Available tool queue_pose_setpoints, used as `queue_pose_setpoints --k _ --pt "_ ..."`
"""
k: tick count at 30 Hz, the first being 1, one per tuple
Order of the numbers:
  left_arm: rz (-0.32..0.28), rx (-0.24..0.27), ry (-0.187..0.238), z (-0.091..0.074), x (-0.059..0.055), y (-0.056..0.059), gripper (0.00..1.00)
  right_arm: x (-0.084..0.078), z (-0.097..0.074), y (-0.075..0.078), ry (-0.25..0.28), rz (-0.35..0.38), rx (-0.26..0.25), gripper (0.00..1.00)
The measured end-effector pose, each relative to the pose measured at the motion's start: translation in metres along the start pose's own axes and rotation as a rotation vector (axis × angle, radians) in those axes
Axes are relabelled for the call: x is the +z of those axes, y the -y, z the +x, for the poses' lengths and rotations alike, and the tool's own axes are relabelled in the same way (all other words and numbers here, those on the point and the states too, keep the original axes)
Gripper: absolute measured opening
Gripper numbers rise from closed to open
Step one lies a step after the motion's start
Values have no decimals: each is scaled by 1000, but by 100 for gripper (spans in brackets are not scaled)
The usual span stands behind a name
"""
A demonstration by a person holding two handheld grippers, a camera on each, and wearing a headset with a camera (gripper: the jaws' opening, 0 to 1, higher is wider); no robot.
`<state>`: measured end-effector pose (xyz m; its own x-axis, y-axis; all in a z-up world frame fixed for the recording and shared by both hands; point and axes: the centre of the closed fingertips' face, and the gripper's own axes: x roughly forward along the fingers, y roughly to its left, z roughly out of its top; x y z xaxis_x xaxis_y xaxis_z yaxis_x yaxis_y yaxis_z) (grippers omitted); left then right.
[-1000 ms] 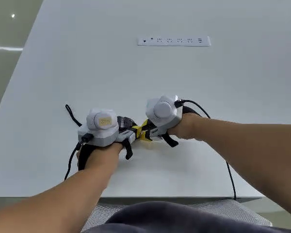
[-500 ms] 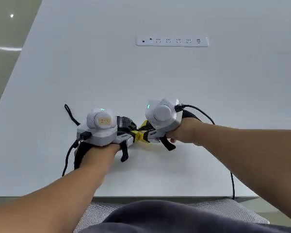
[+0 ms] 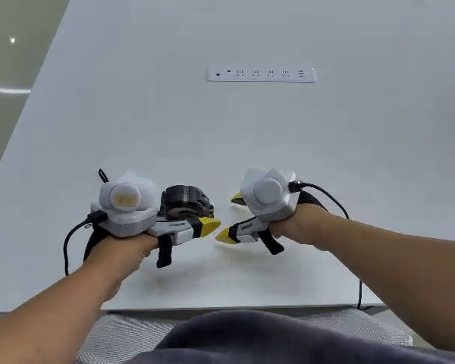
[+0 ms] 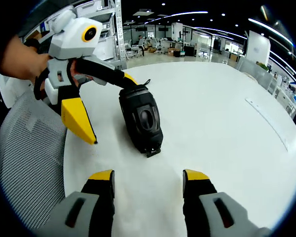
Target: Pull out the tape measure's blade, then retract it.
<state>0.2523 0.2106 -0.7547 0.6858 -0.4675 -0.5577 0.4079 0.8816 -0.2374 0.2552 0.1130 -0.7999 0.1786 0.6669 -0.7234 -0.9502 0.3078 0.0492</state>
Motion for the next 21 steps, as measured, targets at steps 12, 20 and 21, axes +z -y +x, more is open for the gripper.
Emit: queue_pose_setpoints --k 12,20,21 --pt "-16 -27 24 -52 -11 -30 100 -45 -75 19 65 164 -157 88" --pt "6 18 40 -80 -22 -52 100 -80 -129 23 101 237 -235 100" --pt "-2 19 31 -84 -25 -53 100 -86 -138 26 110 252 -257 100"
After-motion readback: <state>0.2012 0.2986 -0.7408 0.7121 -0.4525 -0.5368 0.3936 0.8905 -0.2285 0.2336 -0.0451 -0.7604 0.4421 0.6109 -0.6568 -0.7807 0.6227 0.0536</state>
